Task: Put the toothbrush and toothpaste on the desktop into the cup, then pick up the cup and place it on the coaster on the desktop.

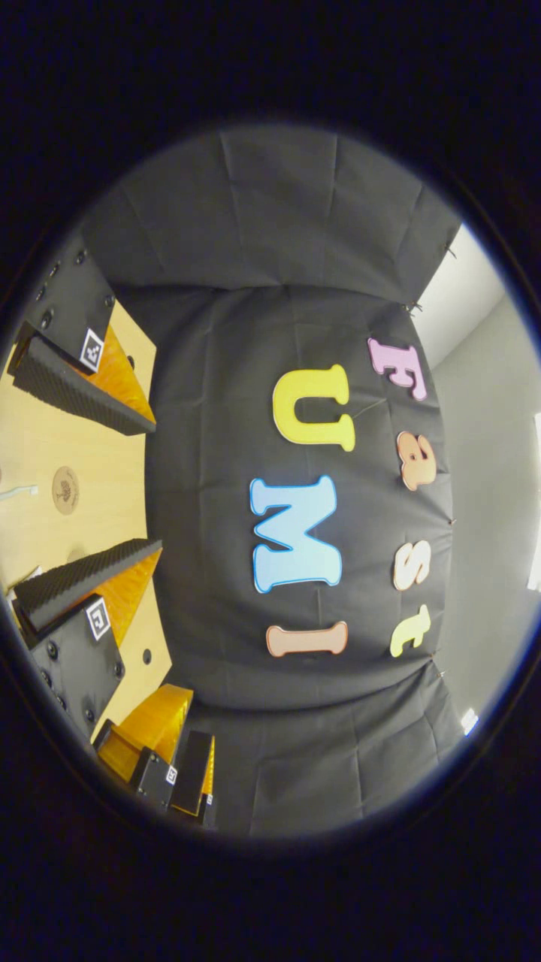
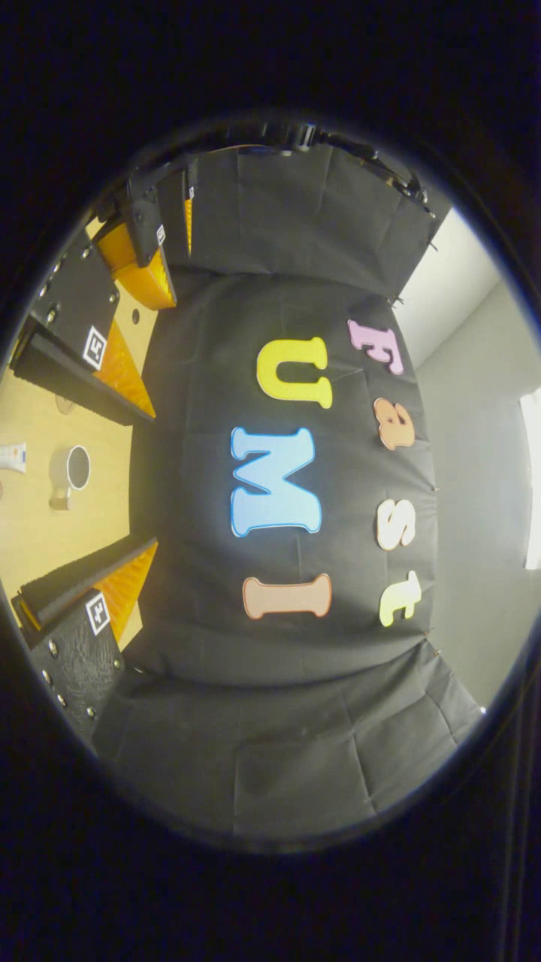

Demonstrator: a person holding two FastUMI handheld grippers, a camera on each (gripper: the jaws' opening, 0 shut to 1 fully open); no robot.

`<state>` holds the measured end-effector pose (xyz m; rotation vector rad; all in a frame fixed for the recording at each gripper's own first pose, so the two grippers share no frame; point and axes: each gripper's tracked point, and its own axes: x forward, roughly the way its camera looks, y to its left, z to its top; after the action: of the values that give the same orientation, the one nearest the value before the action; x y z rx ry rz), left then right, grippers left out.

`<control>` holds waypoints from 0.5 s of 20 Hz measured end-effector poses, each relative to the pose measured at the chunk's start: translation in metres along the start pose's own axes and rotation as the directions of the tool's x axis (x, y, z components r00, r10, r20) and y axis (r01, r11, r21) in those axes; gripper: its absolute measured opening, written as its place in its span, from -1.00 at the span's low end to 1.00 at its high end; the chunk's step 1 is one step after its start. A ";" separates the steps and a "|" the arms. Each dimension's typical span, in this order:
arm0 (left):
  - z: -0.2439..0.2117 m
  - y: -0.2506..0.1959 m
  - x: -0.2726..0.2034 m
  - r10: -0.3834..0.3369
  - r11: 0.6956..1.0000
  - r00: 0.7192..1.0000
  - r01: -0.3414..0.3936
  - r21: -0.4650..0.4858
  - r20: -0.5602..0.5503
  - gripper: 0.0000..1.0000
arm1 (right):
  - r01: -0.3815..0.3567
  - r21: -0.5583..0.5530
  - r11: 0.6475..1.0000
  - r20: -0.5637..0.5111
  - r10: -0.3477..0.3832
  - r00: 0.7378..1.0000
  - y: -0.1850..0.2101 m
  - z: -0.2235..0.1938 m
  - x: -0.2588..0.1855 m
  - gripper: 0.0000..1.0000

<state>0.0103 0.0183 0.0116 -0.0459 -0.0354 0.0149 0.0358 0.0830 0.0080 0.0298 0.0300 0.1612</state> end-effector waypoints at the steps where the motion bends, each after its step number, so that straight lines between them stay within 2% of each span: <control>1: -0.001 0.001 0.000 -0.003 1.000 1.000 0.003 -0.001 -0.008 0.85 | -0.002 0.002 1.000 -0.011 0.002 1.000 0.001 -0.002 0.000 0.83; 4: -0.014 -0.002 0.000 -0.008 1.000 0.999 0.008 0.001 -0.053 0.86 | -0.021 0.048 0.999 -0.041 0.023 0.999 0.007 -0.008 -0.003 0.83; 5: -0.026 -0.002 0.002 -0.010 1.000 0.996 0.010 0.002 -0.083 0.80 | -0.025 0.064 0.998 -0.081 0.030 0.996 0.008 -0.016 -0.002 0.83; 6: -0.036 -0.004 0.003 -0.016 1.000 0.994 0.015 -0.004 -0.110 0.87 | -0.023 0.072 0.997 -0.119 0.032 0.992 0.007 -0.027 -0.001 0.83; 9: -0.074 -0.006 0.006 -0.036 0.999 0.975 0.032 -0.021 -0.221 0.86 | -0.052 0.084 0.995 -0.242 0.071 0.968 0.014 -0.058 0.000 0.84; 10: -0.086 -0.008 0.007 -0.047 0.999 0.966 0.041 -0.030 -0.255 0.80 | -0.066 0.090 0.994 -0.277 0.089 0.957 0.019 -0.069 0.000 0.87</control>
<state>0.0209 0.0063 -0.0733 -0.0711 0.2223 -0.0361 0.0301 0.1037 -0.0604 0.0875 0.3200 0.2417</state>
